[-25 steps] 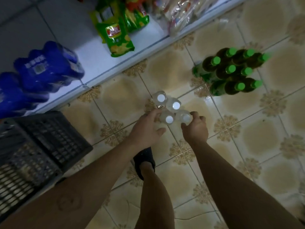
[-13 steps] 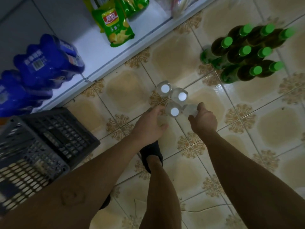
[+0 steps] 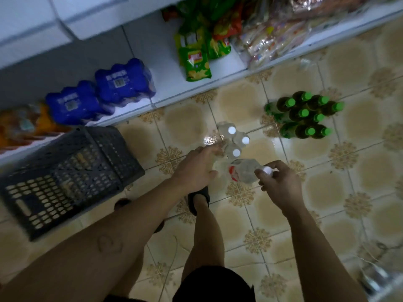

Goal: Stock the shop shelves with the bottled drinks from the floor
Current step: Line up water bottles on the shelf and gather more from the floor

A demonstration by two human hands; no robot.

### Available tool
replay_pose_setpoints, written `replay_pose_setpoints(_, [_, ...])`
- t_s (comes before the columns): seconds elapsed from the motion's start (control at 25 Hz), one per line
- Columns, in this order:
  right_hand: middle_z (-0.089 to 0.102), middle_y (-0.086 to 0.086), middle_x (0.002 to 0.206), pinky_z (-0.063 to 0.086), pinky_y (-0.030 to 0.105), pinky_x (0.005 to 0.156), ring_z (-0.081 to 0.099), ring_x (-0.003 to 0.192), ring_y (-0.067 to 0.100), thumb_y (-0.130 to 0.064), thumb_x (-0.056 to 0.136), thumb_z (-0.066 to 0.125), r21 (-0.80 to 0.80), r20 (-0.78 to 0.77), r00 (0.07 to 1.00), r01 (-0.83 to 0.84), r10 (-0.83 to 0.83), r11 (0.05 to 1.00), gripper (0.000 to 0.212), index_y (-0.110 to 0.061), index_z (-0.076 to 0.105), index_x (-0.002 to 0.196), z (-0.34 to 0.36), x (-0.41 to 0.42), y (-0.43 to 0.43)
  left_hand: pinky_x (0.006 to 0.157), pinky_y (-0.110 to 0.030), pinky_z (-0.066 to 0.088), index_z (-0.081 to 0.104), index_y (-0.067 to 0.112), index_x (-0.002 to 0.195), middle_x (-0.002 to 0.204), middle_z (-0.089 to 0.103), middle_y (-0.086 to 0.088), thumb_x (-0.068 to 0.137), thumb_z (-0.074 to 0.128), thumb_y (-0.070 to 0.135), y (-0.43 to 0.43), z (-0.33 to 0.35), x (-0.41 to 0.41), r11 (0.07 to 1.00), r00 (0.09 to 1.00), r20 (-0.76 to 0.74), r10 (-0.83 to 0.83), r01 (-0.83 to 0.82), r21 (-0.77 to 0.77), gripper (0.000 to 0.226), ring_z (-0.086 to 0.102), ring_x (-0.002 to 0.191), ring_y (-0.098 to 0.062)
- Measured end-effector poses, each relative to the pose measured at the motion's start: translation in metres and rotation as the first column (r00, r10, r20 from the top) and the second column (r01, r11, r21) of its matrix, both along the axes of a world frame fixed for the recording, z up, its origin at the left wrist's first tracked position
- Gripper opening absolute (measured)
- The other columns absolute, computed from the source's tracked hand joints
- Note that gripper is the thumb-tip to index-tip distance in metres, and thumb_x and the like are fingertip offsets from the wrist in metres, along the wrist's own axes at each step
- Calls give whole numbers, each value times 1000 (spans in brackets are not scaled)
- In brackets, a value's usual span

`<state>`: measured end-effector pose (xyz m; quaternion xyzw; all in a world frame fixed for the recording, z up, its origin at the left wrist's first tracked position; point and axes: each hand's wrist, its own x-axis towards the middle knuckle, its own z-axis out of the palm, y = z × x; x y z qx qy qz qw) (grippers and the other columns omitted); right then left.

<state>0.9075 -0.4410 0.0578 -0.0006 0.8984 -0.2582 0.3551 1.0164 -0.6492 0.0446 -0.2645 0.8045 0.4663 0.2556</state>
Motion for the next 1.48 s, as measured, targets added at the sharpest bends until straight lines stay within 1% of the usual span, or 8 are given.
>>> replay_pose_setpoints(0.2, [70, 4, 61, 56, 36, 60, 66, 54, 15, -24, 83, 73, -174, 39, 994, -98, 107, 980, 13, -16, 64, 81, 52, 14, -118, 98, -35, 41, 36, 30, 142, 138, 45, 2, 81, 71, 29, -53, 24, 55, 994, 989, -124, 86, -94, -59, 70, 41, 124, -20])
replay_pose_setpoints(0.44, [66, 13, 56, 43, 21, 43, 55, 41, 17, -17, 86, 72, -335, 113, 945, -253, 306, 907, 16, -3, 64, 81, 97, 82, -261, 104, -45, 41, 36, 28, 142, 138, 47, 0, 69, 77, 44, -132, 45, 154, 871, 874, -266, 406, -459, -178, 85, 46, 124, -22])
replay_pose_setpoints(0.72, [63, 13, 54, 47, 29, 51, 53, 43, 21, -13, 82, 71, -405, 167, 831, -433, 531, 805, 15, 0, 64, 79, 145, 202, -393, 89, -46, 50, 49, 33, 123, 113, 60, 7, 64, 76, 57, -201, 88, 285, 607, 627, -380, 681, -772, -186, 69, 59, 104, -17])
replay_pose_setpoints(0.92, [64, 5, 56, 49, 31, 55, 55, 49, 17, -20, 81, 72, -427, 81, 721, -599, 688, 677, 11, -11, 66, 81, 181, 303, -490, 80, -14, 46, 55, 35, 117, 103, 56, 22, 68, 81, 47, -250, 123, 370, 345, 348, -462, 815, -934, -95, 57, 57, 98, 1])
replay_pose_setpoints(1.04, [70, -2, 73, 53, 33, 60, 64, 63, 15, -30, 82, 76, -479, -9, 662, -661, 749, 578, 16, -20, 69, 92, 200, 365, -539, 83, -31, 54, 57, 35, 113, 105, 63, 16, 68, 79, 54, -285, 137, 409, 158, 137, -496, 857, -987, 2, 53, 61, 97, -1])
replay_pose_setpoints(1.16, [72, -5, 89, 60, 34, 74, 70, 81, 12, -39, 83, 75, -481, -91, 576, -740, 812, 471, 24, -24, 68, 101, 219, 409, -574, 81, -36, 56, 58, 39, 110, 101, 67, 16, 65, 78, 61, -321, 152, 440, 20, -26, -525, 851, -996, 81, 54, 63, 95, 1])
replay_pose_setpoints(1.36, [69, -13, 102, 61, 26, 71, 70, 82, 3, -39, 77, 80, -528, -70, 439, -778, 896, 340, 49, -29, 59, 119, 240, 451, -620, 80, -35, 58, 54, 41, 115, 104, 68, 16, 67, 80, 51, -375, 180, 466, -43, -96, -609, 787, -994, 100, 56, 64, 93, 2])
replay_pose_setpoints(1.48, [69, -14, 107, 59, 32, 83, 69, 92, 5, -48, 64, 84, -523, -172, 414, -807, 894, 273, 60, -33, 60, 117, 241, 461, -651, 83, -41, 56, 51, 42, 114, 102, 68, 13, 59, 71, 62, -404, 192, 469, -92, -113, -623, 774, -994, 65, 62, 65, 93, -7])
